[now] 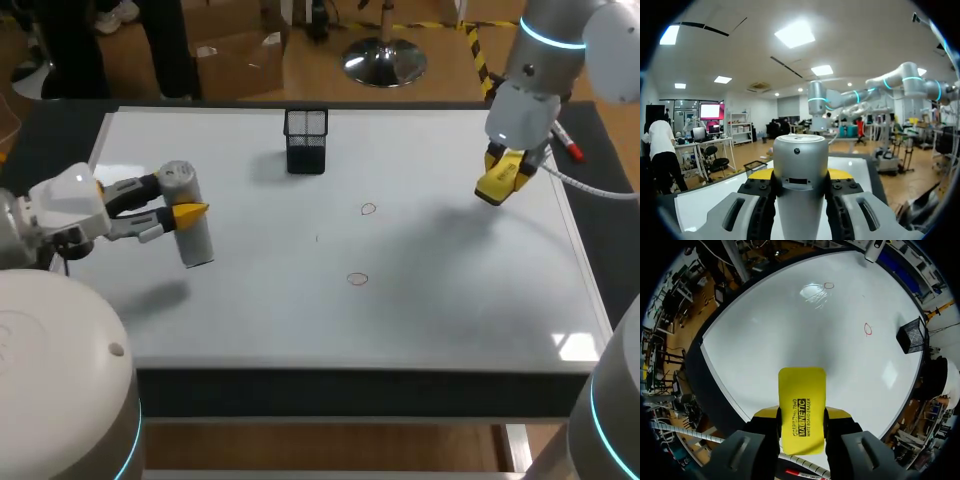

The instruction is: Pick up the inspection probe, press it on each red-marked spot on the whiteboard one by one, put down the probe, pick up the eraser, and wipe off all the red marks.

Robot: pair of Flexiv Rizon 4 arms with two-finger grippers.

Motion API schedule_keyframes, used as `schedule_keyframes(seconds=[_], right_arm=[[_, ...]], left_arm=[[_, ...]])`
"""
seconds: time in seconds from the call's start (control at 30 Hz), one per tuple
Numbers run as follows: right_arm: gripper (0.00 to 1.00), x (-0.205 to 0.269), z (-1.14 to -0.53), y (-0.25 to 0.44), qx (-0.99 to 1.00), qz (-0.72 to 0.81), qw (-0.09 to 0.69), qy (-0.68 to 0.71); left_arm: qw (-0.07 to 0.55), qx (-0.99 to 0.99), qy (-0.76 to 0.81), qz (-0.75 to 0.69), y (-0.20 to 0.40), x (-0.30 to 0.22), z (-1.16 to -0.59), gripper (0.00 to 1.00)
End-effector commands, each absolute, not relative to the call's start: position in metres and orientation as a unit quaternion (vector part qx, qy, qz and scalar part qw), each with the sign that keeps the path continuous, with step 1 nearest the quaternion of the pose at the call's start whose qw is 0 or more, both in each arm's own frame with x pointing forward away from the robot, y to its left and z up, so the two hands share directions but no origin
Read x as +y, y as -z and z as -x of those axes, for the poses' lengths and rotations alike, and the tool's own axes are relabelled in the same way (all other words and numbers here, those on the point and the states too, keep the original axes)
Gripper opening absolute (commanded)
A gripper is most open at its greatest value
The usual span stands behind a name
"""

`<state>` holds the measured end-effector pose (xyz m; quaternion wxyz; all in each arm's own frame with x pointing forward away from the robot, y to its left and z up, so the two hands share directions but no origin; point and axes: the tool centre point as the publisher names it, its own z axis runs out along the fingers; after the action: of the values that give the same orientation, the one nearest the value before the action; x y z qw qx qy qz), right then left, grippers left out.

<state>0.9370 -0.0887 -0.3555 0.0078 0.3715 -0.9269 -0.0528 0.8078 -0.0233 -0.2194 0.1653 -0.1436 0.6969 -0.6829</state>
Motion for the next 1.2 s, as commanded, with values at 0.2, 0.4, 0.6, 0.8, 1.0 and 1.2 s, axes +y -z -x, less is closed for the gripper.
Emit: schedule_keyframes(seconds=[0.2,0.4,0.6,0.8,1.0,1.2], right_arm=[[0.00,-0.089,-0.938,0.355,-0.927,-0.372,0.010,0.051],[0.00,-0.089,-0.938,0.355,-0.927,-0.372,0.010,0.051],[0.00,-0.089,-0.938,0.355,-0.927,-0.372,0.010,0.051],[0.00,-0.089,-0.938,0.355,-0.927,-0.372,0.010,0.051],[0.00,-0.089,-0.938,0.355,-0.927,-0.372,0.010,0.051],[0.00,-0.089,-0.938,0.355,-0.927,-0.372,0.010,0.051]], left_arm=[[0.153,0.693,0.693,0.126,0.219,-0.076,-0.827,0.00],[0.145,0.691,0.700,0.111,0.216,-0.106,-0.835,0.00],[0.132,0.692,0.705,0.088,0.215,-0.141,-0.849,0.00],[0.113,0.694,0.708,0.059,0.217,-0.174,-0.864,0.00],[0.090,0.693,0.715,0.033,0.221,-0.202,-0.879,0.00],[0.072,0.692,0.718,0.015,0.225,-0.228,-0.891,0.00]])
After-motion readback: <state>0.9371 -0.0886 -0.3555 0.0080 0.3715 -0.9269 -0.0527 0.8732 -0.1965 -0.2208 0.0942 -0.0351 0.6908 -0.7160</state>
